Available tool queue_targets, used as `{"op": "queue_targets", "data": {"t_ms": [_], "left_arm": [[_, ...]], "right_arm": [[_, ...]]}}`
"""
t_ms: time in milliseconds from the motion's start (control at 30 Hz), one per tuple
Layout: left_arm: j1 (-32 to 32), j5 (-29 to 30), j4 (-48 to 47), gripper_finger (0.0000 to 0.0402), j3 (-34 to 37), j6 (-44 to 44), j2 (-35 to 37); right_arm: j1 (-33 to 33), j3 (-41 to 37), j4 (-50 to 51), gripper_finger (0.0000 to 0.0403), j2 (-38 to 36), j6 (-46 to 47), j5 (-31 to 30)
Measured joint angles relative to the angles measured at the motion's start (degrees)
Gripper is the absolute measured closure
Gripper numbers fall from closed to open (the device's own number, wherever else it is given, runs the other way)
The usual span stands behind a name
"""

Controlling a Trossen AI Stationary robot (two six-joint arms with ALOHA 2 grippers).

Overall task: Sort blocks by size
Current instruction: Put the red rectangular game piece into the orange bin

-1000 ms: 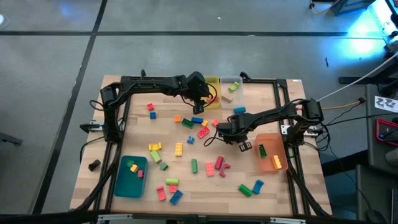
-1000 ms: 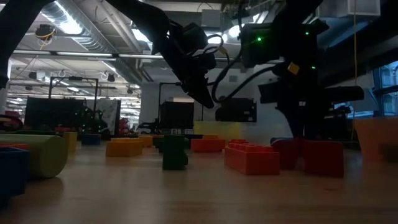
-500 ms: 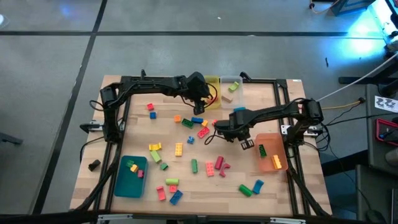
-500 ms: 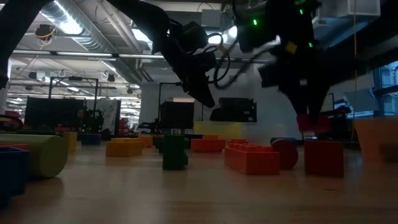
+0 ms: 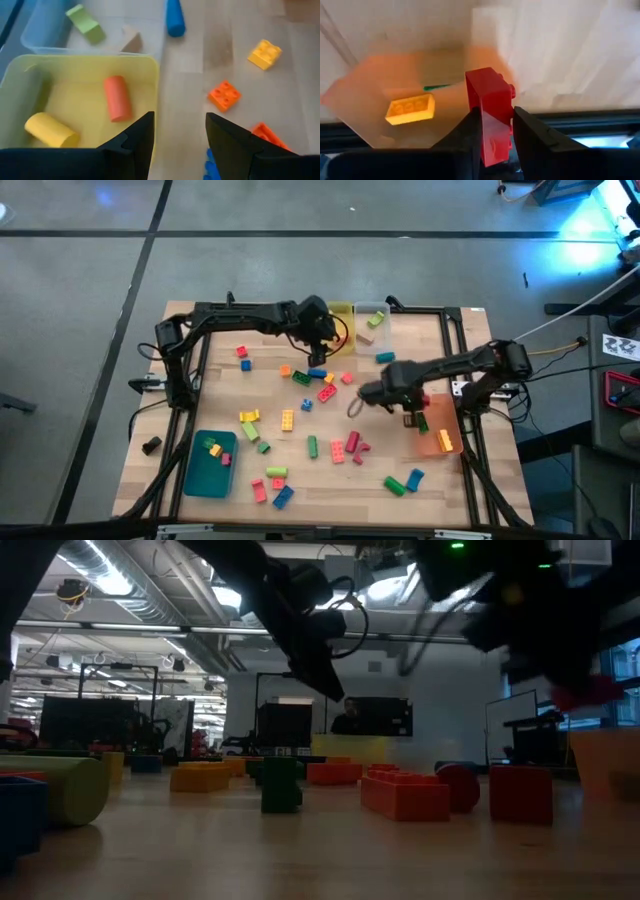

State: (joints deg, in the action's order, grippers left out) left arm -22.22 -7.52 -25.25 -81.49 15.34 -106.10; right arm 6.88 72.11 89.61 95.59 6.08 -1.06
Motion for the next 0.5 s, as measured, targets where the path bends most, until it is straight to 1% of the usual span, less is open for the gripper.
{"op": "queue_targets", "data": {"t_ms": [167,267,367,500], "left_arm": [[1.2,0.0,-0.9,0.024,0.0,0.5,0.0],[2.1,0.0,-1.3,0.024,0.0,1.6,0.0],[3.3,0.0,-2.9,0.024,0.0,2.6,0.0],[5.0,-0.1,-8.0,0.024,0.0,4.2,0.0]], "right_arm": [[5.2,-7.5,0.5,0.0309,-4.2,8.8,-0.3],[8.2,-10.2,0.3,0.0305,-5.5,13.4,0.3],[10.7,-11.6,0.4,0.0304,-6.2,15.0,0.2],[12.6,-11.9,0.1,0.0299,-6.2,15.0,0.1]]}}
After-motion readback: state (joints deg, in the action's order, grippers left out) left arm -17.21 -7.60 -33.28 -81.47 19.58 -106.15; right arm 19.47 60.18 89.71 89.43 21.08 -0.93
